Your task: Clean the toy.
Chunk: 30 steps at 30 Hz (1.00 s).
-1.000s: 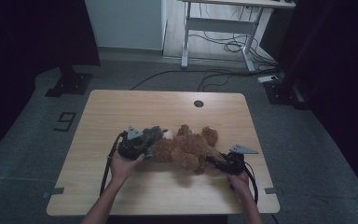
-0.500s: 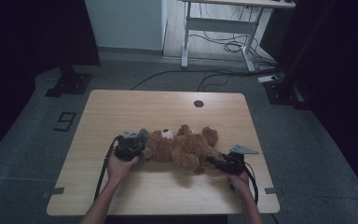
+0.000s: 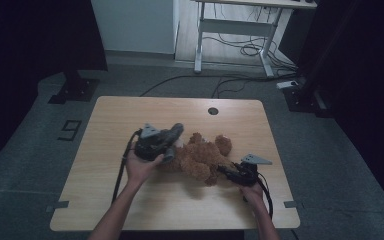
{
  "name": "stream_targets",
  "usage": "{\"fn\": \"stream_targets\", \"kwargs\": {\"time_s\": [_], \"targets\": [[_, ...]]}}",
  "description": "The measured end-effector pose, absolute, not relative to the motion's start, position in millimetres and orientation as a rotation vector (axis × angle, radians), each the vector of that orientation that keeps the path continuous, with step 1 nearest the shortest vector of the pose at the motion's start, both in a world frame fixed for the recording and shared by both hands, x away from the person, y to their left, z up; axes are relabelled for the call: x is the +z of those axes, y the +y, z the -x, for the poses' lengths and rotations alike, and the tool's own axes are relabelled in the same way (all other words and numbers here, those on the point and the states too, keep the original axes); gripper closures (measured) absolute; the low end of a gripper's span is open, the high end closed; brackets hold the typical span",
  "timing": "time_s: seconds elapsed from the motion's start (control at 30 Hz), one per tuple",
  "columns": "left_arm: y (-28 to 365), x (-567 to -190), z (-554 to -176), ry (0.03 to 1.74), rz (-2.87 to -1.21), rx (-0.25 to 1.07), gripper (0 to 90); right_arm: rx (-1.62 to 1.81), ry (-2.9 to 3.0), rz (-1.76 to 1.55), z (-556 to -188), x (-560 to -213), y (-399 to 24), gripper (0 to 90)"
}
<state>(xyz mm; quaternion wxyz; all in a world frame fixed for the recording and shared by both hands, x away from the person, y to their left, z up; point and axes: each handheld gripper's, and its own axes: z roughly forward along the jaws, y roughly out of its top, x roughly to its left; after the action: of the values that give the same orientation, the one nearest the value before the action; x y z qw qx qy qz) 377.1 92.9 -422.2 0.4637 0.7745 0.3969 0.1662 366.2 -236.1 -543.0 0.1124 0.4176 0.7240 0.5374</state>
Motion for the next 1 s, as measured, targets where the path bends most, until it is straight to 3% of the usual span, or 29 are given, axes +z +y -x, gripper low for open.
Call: {"fn": "stream_targets", "kwargs": {"time_s": [0.27, 0.4, 0.7, 0.9, 1.0], "targets": [[1.1, -439.9, -378.4, 0.818, -2.029, 0.296, 79.6, 1.58, 2.134, -1.22, -364.8, -543.6, -239.8, 55.0], [-26.6, -460.1, -374.5, 0.793, -2.117, 0.31, 79.5, 1.579, 2.135, -1.22, -364.9, -543.8, -240.6, 55.0], [2.9, -456.5, -374.5, 0.844, -2.106, 0.369, 79.9, 1.581, 2.147, -1.209, -364.3, -543.7, -240.2, 55.0], [38.1, -458.9, -375.3, 0.931, -2.085, 0.459, 80.0, 1.585, 2.149, -1.228, -364.6, -544.1, -241.0, 54.8], [60.9, -457.8, -374.6, 0.96, -2.046, 0.439, 79.9, 1.59, 2.158, -1.228, -364.8, -544.6, -241.4, 54.5]]}}
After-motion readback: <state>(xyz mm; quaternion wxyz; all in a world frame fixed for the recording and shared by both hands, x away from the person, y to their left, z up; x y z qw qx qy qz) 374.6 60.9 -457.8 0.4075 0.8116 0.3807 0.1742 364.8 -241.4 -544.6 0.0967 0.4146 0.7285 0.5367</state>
